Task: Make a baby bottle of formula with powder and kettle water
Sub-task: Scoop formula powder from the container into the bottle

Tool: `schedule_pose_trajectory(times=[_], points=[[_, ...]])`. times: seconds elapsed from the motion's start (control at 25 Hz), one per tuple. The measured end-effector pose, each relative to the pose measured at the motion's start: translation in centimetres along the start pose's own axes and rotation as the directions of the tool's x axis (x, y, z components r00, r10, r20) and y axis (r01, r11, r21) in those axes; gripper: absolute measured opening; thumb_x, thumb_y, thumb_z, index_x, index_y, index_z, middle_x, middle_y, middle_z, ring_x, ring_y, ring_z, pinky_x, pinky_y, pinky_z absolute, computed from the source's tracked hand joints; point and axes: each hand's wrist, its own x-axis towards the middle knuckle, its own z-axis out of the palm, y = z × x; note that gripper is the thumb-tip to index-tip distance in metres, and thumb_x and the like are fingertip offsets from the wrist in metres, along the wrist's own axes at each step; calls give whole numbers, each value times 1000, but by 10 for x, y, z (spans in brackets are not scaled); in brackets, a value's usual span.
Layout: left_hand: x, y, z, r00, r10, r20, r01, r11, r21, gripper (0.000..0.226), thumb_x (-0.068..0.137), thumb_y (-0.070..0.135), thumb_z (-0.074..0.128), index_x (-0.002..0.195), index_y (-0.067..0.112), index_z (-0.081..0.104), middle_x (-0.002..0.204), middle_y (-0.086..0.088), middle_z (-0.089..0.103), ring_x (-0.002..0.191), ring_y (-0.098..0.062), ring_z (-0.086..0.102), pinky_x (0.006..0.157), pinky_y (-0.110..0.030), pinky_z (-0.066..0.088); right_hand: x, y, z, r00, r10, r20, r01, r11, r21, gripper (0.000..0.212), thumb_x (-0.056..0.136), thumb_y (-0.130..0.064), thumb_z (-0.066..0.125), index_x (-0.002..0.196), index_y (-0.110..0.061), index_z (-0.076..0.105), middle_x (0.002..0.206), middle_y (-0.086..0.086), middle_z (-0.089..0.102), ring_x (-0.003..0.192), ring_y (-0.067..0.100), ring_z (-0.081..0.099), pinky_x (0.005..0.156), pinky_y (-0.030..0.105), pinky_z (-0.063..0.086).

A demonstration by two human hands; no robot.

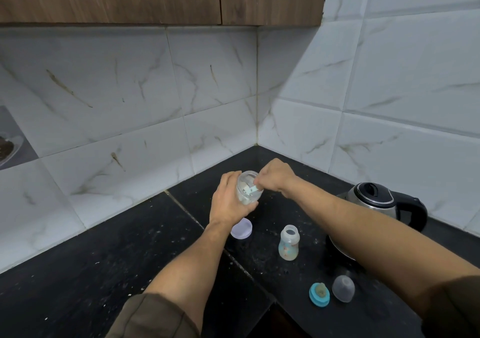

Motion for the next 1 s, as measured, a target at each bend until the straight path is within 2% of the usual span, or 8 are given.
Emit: schedule_pose_trajectory(times=[0.08, 0.16, 0.32, 0.48, 0.64, 0.76, 1.0], points=[[0, -2, -3, 998, -53, -18, 52, 999, -15, 87, 64, 42, 92, 138, 26, 52, 137, 9, 49, 112, -10, 59, 91, -23, 43, 2, 2, -11, 999, 53, 5, -53, 992, 118, 19, 64, 0, 72, 80, -5, 82, 85, 14, 79, 71, 19, 67, 68, 33, 59], [0, -4, -4, 995, -89, -39, 88, 996, -22, 84, 63, 44, 92, 136, 28, 53, 135, 9, 51, 112, -10, 59, 90, -23, 42, 0, 5, -18, 992, 119, 36, -124, 974, 189, 19, 70, 3, 73, 86, -3, 82, 84, 13, 79, 69, 18, 65, 60, 33, 53], [-4, -8, 0, 993, -117, -36, 116, 993, -6, 85, 63, 48, 92, 136, 29, 53, 136, 8, 52, 114, -12, 59, 91, -24, 46, 0, 18, -19, 977, 190, 97, -211, 933, 291, 16, 81, 1, 74, 86, -12, 81, 88, 7, 81, 80, 17, 71, 83, 39, 53], [-10, -10, 3, 993, -117, 1, 117, 993, 20, 89, 60, 52, 92, 137, 32, 52, 135, 11, 51, 113, -10, 59, 92, -27, 49, -2, 26, -12, 977, 185, 103, -208, 934, 290, 17, 81, 1, 74, 84, -14, 81, 88, 7, 81, 80, 17, 72, 77, 34, 52], [-19, -15, 3, 986, -165, 26, 163, 984, 65, 81, 56, 62, 85, 129, 40, 54, 126, 17, 55, 106, -7, 61, 86, -27, 52, -4, 31, -8, 974, 187, 127, -216, 933, 288, 16, 81, 1, 72, 87, -10, 82, 88, 8, 81, 81, 17, 74, 77, 33, 52], [-30, -22, 4, 983, -178, 47, 173, 980, 101, 82, 55, 67, 82, 129, 41, 55, 126, 17, 57, 109, -6, 60, 89, -32, 55, -8, 34, 0, 979, 171, 107, -193, 948, 252, 16, 76, 1, 71, 81, -8, 83, 86, 11, 80, 73, 16, 69, 68, 30, 49], [-39, -27, 2, 980, -182, 81, 171, 977, 128, 88, 56, 63, 87, 134, 37, 54, 130, 15, 57, 114, -8, 59, 93, -31, 52, -11, 39, 12, 979, 126, 161, -156, 970, 184, 15, 72, 1, 69, 75, -4, 82, 86, 19, 79, 70, 17, 66, 53, 24, 40]])
